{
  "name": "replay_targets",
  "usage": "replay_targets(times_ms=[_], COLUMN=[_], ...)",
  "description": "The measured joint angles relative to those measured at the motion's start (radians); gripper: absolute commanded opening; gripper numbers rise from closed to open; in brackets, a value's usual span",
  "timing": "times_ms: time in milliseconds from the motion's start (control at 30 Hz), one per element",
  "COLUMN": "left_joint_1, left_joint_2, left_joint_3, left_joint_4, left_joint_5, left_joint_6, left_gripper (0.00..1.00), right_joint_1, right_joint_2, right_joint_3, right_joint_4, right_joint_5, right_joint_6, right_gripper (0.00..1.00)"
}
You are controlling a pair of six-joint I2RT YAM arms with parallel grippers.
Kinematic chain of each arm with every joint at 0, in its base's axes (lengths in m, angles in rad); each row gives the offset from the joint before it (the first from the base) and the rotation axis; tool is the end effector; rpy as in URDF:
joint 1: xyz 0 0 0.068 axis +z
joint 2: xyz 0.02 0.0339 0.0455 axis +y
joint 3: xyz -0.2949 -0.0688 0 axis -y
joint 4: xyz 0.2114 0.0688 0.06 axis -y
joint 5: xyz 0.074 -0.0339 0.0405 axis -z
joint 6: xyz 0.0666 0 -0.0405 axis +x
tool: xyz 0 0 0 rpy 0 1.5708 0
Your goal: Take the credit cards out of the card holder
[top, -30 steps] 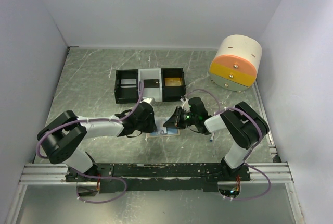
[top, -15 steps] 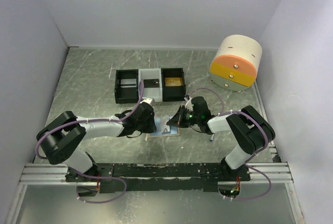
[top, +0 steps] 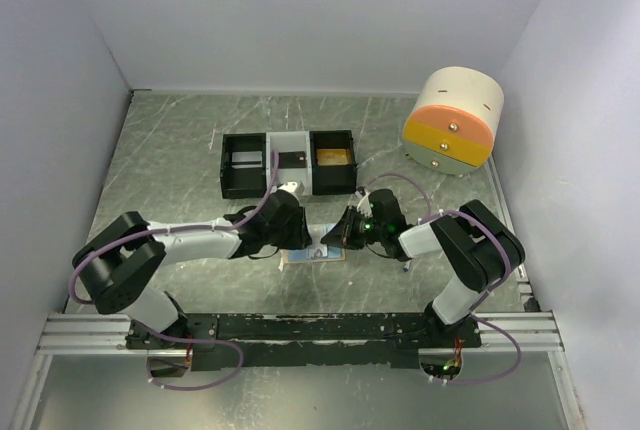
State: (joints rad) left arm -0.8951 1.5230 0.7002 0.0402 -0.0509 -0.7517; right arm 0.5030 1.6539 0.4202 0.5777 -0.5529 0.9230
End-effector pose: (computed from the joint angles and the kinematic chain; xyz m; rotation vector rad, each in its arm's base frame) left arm 0.1861 -0.2267 0.1948 0.1513 2.4728 -0.7127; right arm 0.2237 0.1630 0.1480 0.1771 2.4820 1.3223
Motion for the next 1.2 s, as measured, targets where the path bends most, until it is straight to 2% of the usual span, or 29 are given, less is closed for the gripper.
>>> replay_targets(times_ms=[133,233,400,600,800,1033,1200], left_joint_1=[-0.001,-0.001,-0.001,-0.001,-0.001,-0.001,-0.001], left_joint_2=[0.064,0.092,0.093,0.093,0.091,0.091,0.091], left_joint_3=[0.066,0.094,0.092,0.061,0.058,0.058,0.058], left_joint_4=[-0.007,-0.013,-0.048,-0.051,-0.045,-0.047,-0.047], left_joint_5=[0.003,0.002,-0.004,-0.005,-0.005,-0.006,-0.006], left_joint_6=[0.0,0.001,0.003,-0.001,-0.001,-0.001,-0.001], left_gripper=[0.32,0.31,0.3,0.29,0.26,0.26,0.26], right_joint_1=[0.0,0.0,0.0,0.0,0.0,0.0,0.002], right_joint_2=[0.0,0.0,0.0,0.0,0.0,0.039,0.068], right_joint_3=[0.0,0.0,0.0,0.0,0.0,0.0,0.005], right_joint_4=[0.001,0.002,0.006,0.017,0.025,0.079,0.099], right_joint_5=[0.0,0.0,-0.002,-0.011,-0.021,-0.055,-0.076], right_joint_6=[0.0,0.001,0.001,0.005,0.005,0.008,0.01], right_gripper=[0.14,0.16,0.19,0.28,0.28,0.21,0.09])
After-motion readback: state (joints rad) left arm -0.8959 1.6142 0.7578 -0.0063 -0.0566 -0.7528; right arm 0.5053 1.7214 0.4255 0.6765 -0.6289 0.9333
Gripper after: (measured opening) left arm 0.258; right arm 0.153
